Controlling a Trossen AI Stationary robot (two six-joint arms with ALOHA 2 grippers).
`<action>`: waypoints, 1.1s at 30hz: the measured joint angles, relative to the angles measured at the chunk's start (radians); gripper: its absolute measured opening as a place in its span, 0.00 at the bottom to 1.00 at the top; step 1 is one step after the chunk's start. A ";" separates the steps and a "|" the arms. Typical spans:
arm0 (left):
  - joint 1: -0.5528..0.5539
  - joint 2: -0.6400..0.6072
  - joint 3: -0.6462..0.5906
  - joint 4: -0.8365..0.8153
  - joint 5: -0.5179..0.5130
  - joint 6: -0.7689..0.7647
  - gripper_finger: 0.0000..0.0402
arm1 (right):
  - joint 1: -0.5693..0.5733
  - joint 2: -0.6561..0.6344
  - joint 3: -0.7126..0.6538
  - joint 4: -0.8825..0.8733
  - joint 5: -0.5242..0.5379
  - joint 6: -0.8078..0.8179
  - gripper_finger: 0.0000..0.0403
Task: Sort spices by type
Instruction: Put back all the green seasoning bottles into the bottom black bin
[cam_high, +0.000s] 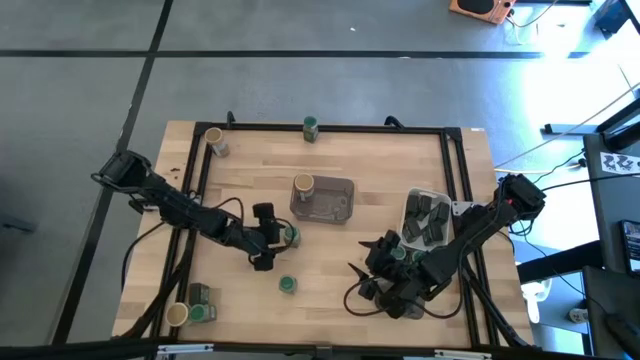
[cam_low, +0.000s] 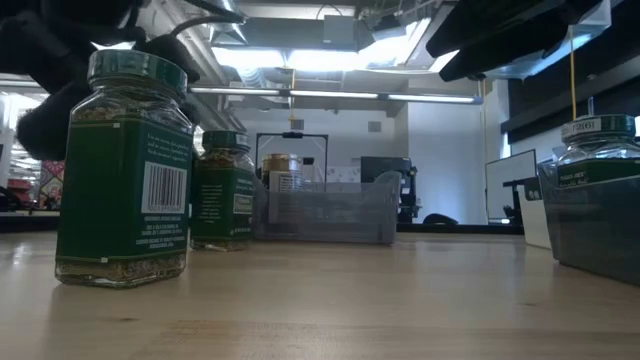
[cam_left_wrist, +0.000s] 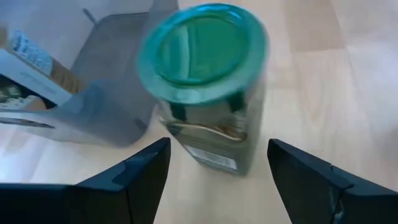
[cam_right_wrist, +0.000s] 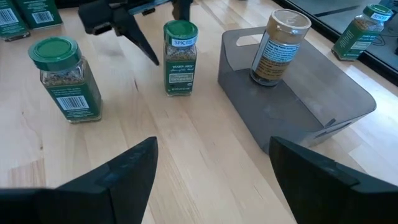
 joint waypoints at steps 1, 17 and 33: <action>0.005 0.000 0.000 0.007 -0.001 0.009 0.67 | 0.000 0.000 0.000 0.001 0.000 0.000 0.76; 0.027 -0.001 0.000 0.150 0.198 0.090 0.67 | 0.000 0.000 0.000 0.000 0.000 0.000 0.76; 0.038 0.176 0.002 0.382 0.188 0.099 0.59 | 0.000 0.000 0.000 0.005 0.005 -0.002 0.76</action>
